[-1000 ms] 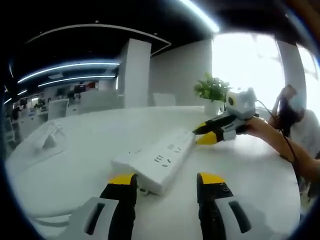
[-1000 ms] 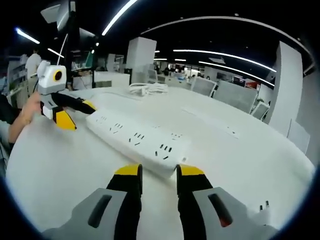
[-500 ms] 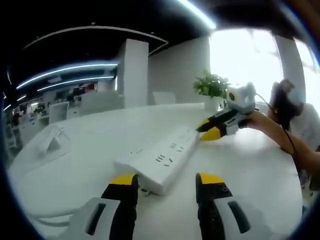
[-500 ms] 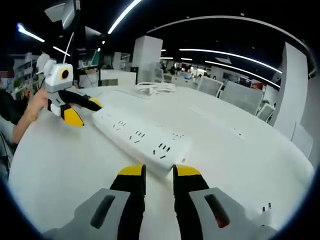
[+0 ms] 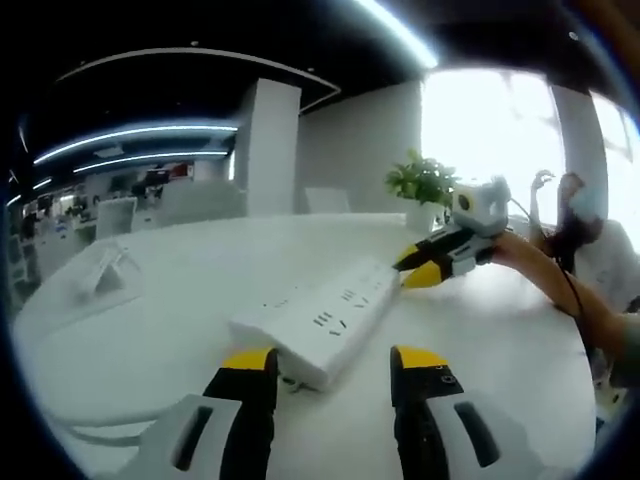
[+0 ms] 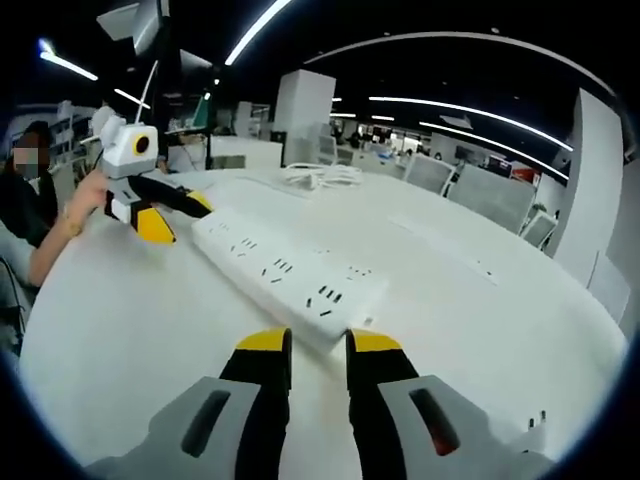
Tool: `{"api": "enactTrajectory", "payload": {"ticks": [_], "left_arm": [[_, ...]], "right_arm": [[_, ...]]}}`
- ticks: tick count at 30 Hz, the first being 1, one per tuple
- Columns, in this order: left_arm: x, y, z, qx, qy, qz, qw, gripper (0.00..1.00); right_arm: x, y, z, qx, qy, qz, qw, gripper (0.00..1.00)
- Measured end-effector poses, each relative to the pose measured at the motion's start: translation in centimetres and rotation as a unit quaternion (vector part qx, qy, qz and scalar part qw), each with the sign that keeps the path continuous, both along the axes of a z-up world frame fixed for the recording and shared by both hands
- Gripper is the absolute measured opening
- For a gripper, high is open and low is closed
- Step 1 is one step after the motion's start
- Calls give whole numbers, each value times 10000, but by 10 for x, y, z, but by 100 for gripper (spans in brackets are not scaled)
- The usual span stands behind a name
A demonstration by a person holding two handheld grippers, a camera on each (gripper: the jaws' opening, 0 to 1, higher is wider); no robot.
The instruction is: Straighten the power strip on the desk, plug the charger into it
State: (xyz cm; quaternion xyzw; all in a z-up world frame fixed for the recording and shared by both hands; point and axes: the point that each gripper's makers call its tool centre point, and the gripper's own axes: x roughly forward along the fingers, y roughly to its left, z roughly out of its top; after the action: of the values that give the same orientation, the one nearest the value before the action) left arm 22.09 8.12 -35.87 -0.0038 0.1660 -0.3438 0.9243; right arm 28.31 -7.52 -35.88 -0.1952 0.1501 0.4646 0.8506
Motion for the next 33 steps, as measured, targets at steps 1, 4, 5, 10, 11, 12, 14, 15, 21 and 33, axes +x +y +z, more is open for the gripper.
{"api": "enactTrajectory", "payload": {"ticks": [1,4,5,10,11,12,14,15,21,33], "left_arm": [[0,1,0,-4,1,16,10000,45],[1,1,0,-18,13,32,10000,45],[1,2,0,10,5,43,10000,45],[0,1,-1,119,-46,57,9999,45],[0,1,-1,103,-41,67,9999,45],[0,1,0,91,-59,77,9999,45],[1,1,4,19,-98,87,9999,45],[2,2,7,-40,-126,95,9999,45],[9,10,19,-166,-255,304,9991,45],[11,-1,35,-82,-803,216,9965,48]], "right_arm": [[0,0,0,-7,-5,-6,10000,20],[1,0,0,22,-1,-35,10000,20],[2,-1,0,45,2,-36,10000,20],[2,-1,1,84,1,-26,10000,20],[2,-2,1,85,-5,-23,10000,19],[2,-2,2,86,-14,-23,10000,19],[2,-3,3,87,-29,-32,10000,19],[3,-3,4,90,-46,-45,9999,19],[9,-16,18,291,-166,-348,9988,19],[18,-67,74,765,-924,-1537,9808,20]]}}
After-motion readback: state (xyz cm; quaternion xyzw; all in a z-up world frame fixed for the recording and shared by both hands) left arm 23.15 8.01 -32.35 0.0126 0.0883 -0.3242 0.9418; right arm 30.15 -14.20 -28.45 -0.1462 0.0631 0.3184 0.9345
